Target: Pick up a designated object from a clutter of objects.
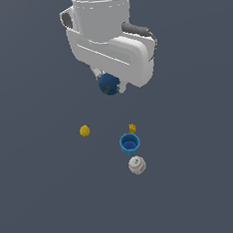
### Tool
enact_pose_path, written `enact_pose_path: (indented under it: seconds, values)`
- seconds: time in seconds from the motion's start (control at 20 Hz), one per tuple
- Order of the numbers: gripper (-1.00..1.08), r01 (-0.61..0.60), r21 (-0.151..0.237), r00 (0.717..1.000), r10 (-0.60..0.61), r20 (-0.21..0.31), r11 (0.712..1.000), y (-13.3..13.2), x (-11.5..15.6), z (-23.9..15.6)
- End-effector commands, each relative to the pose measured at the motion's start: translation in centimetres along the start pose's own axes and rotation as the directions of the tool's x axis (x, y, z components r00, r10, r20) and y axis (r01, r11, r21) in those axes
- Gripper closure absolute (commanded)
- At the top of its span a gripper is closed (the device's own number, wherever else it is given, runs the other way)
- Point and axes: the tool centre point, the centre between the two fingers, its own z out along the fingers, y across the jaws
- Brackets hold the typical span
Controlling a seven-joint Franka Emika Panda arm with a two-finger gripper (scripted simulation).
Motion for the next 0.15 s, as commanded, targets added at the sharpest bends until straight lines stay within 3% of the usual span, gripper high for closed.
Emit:
enact_pose_path:
  seconds: [0.0, 0.1]
  values:
    - [1.08, -0.001, 0.0, 1.0, 0.001, 0.0, 1.0, -0.21, -0.03, -0.36]
    - [1.08, -0.001, 0.0, 1.0, 0.001, 0.0, 1.0, -0.25, -0.04, -0.41]
